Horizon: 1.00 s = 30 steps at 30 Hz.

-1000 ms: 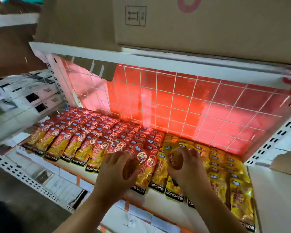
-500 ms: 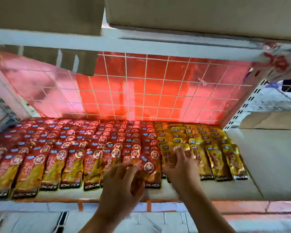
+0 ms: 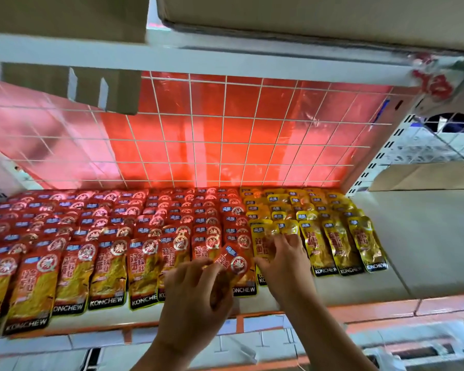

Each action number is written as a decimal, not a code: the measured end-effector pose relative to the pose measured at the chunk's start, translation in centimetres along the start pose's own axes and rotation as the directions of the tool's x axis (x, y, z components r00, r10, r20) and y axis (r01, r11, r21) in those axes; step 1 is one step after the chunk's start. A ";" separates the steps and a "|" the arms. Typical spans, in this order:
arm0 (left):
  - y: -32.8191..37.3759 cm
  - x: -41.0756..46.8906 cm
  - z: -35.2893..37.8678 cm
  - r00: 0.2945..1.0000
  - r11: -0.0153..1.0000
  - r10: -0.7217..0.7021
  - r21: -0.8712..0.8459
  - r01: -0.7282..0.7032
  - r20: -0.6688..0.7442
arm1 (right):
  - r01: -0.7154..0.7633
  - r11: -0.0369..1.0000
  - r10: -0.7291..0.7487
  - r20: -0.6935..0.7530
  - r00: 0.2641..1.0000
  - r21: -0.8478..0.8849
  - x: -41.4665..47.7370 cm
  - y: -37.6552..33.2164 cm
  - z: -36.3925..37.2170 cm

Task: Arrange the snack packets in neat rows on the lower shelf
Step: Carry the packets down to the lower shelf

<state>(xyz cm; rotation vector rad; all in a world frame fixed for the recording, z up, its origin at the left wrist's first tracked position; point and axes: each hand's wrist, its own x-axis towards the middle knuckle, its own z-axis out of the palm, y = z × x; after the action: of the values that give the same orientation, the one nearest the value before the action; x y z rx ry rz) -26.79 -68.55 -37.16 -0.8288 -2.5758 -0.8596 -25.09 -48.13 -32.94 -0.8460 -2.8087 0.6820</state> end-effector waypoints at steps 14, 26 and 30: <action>0.2 0.0 0.2 1.000 0.999 -0.004 0.041 0.004 -0.019 | 0.064 0.998 -0.066 0.103 0.992 0.018 -0.5 1.2 -0.7; 0.3 0.1 0.2 0.999 0.999 -0.013 0.047 0.015 -0.053 | 0.105 0.993 -0.111 0.109 0.988 0.060 -0.6 2.2 -1.0; 0.2 0.2 0.3 0.996 0.997 -0.063 0.051 0.066 -0.060 | 0.170 0.982 -0.175 0.054 0.983 0.087 -0.5 2.5 -1.7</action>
<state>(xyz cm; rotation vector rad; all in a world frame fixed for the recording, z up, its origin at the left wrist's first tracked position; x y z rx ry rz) -26.82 -68.18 -37.22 -0.6984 -2.5749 -0.8182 -23.01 -45.88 -32.55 -0.5687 -2.8426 0.8016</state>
